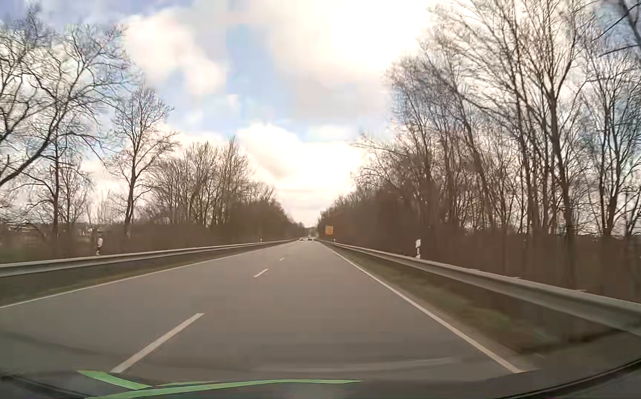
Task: Follow the waypoints while adhering to traffic rules and regulations
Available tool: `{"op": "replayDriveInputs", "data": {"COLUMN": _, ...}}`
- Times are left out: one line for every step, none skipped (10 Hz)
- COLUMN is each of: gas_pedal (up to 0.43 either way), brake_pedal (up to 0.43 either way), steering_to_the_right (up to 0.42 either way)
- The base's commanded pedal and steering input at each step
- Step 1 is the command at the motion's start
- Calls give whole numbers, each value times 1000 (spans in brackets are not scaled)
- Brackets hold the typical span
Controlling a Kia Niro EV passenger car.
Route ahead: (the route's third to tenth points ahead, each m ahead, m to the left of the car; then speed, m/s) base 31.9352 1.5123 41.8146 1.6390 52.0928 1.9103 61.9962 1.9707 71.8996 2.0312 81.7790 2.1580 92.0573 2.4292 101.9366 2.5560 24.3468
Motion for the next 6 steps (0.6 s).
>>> {"op": "replayDriveInputs", "data": {"gas_pedal": 197, "brake_pedal": 0, "steering_to_the_right": 0}}
{"op": "replayDriveInputs", "data": {"gas_pedal": 197, "brake_pedal": 0, "steering_to_the_right": 0}}
{"op": "replayDriveInputs", "data": {"gas_pedal": 197, "brake_pedal": 0, "steering_to_the_right": 0}}
{"op": "replayDriveInputs", "data": {"gas_pedal": 197, "brake_pedal": 0, "steering_to_the_right": 0}}
{"op": "replayDriveInputs", "data": {"gas_pedal": 197, "brake_pedal": 0, "steering_to_the_right": 0}}
{"op": "replayDriveInputs", "data": {"gas_pedal": 197, "brake_pedal": 0, "steering_to_the_right": 0}}
